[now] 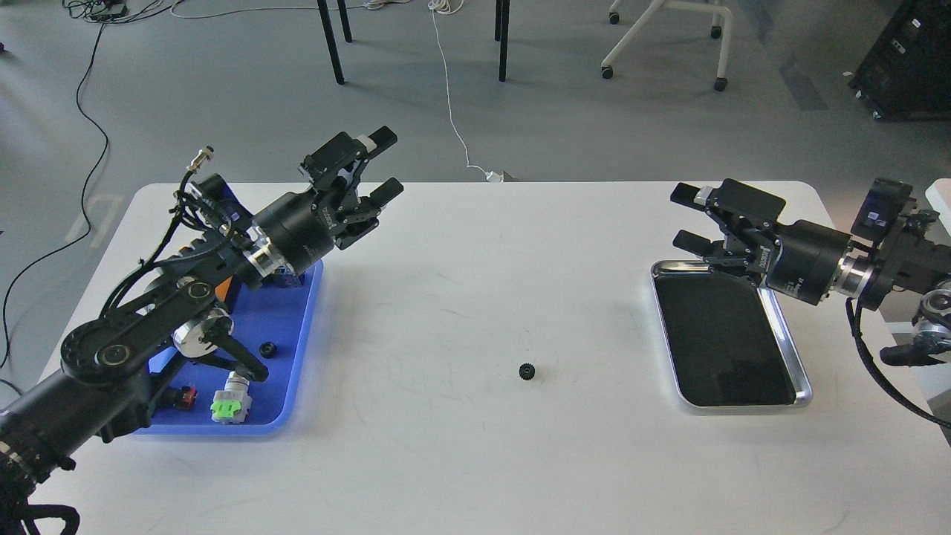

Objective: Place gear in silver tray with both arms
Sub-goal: 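Retract the left arm and reach the right gripper toward the gear, then close the right gripper on the black gear on the table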

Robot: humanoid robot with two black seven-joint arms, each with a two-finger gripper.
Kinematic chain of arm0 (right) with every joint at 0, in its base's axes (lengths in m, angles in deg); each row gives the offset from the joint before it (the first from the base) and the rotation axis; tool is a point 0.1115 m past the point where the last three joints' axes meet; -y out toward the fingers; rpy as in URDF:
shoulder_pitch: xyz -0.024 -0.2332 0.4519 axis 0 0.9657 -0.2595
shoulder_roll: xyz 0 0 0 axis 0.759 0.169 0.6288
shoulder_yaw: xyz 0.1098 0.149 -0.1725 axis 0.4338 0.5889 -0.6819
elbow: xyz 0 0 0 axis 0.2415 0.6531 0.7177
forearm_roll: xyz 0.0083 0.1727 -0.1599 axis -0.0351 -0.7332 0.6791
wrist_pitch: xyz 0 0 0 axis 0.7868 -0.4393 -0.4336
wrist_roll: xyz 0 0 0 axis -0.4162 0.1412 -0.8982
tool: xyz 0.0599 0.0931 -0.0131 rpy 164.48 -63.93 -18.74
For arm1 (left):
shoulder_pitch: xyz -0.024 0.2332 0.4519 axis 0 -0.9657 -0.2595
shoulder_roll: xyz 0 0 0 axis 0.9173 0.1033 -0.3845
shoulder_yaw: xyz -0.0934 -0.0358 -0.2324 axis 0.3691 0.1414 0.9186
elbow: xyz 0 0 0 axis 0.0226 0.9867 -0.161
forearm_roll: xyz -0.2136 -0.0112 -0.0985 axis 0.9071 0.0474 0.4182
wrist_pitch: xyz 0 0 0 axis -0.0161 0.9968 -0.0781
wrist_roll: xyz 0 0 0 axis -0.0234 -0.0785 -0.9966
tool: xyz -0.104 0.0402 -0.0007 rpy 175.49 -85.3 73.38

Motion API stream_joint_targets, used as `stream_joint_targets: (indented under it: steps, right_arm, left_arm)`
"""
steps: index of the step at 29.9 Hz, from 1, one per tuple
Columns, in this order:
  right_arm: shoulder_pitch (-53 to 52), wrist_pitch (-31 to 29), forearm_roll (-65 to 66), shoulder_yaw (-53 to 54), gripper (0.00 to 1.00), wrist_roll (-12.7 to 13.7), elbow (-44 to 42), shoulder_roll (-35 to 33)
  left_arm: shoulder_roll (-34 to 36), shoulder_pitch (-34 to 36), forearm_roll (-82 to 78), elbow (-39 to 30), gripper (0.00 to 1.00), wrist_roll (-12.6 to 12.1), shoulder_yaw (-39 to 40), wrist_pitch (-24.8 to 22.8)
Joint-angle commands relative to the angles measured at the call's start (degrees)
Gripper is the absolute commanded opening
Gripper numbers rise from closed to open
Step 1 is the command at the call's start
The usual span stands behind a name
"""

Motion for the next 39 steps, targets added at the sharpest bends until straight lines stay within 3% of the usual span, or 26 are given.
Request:
stream_joint_targets:
  steps: [1,7,14,31,39]
  right_arm:
    - [-10.58,0.02,8.12,-10.88,1.00,0.01,0.11,2.13]
    - [-21.06,0.02,21.03,-22.50,1.00,0.01,0.02,7.66]
    - [-24.85,0.02,35.46,-27.87,1.00,0.01,-0.59,15.39]
    - [-30.83,0.02,40.92,-40.44,0.98,0.01,-9.38,33.77]
    - [-31.00,0.02,41.18,-42.37,0.83,0.01,-11.14,35.27]
  left_arm:
    - [-0.08,-5.80,6.40,-0.08,0.98,0.02,7.34,-0.42]
    - [-0.08,-9.24,13.63,-0.08,0.98,0.02,12.45,-1.91]
    - [-0.17,-9.85,13.98,-0.17,0.98,0.02,13.69,-1.47]
    - [0.53,-10.20,13.90,-2.37,0.98,0.02,13.69,-1.65]
    - [0.53,-10.20,13.90,-2.37,0.98,0.02,14.30,-1.74]
